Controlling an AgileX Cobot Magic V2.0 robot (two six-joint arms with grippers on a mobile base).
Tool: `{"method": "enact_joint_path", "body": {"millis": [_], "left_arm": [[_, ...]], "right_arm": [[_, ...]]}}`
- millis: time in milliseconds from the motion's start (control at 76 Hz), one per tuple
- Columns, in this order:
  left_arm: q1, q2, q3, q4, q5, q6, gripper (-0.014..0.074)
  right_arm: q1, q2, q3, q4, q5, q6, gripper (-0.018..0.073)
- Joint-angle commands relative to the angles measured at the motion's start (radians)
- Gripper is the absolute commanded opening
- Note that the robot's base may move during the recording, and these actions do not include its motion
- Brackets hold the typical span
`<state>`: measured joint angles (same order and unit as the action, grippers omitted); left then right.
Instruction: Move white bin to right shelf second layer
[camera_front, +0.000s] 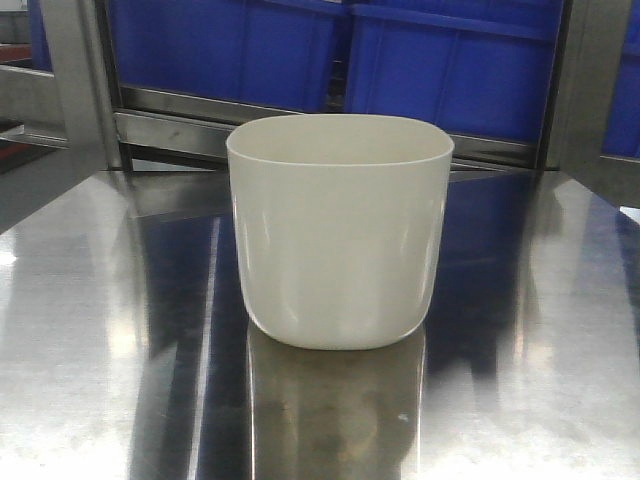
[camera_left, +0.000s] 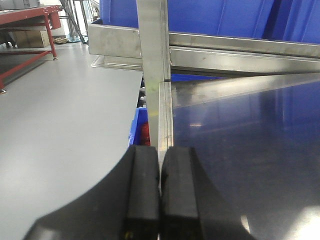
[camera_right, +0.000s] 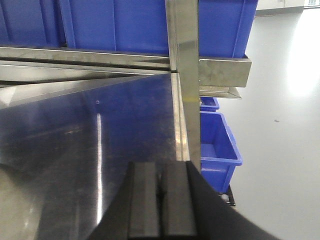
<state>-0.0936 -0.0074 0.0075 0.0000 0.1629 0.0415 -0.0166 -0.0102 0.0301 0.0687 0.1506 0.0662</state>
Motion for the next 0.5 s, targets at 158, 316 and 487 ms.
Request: {"method": "enact_joint_path", "body": {"millis": [158, 316, 487], "left_arm": [[-0.005, -0.014, 0.037, 0.000, -0.085, -0.003, 0.0085], [-0.005, -0.014, 0.037, 0.000, -0.085, -0.003, 0.0085], [-0.005, -0.014, 0.037, 0.000, -0.085, -0.003, 0.0085]], "right_arm": [[-0.008, -0.020, -0.017, -0.024, -0.111, -0.011, 0.0055], [-0.008, -0.020, -0.017, -0.025, -0.123, -0.011, 0.0055], [-0.008, -0.020, -0.017, -0.031, -0.156, -0.012, 0.0055]]}}
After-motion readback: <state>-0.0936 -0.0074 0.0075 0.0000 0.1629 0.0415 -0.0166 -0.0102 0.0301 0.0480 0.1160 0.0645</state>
